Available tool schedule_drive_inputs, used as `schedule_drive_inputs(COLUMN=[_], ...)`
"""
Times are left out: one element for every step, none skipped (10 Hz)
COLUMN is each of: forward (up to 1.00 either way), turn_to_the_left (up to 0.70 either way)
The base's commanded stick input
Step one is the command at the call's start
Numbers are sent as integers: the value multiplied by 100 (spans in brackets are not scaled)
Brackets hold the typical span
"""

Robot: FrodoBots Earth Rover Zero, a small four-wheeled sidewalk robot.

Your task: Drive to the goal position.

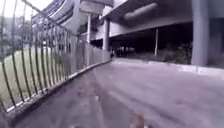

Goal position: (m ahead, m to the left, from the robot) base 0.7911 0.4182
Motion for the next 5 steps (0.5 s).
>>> schedule_drive_inputs(forward=[70,70,70,70,70], turn_to_the_left=[0,0,0,0,0])
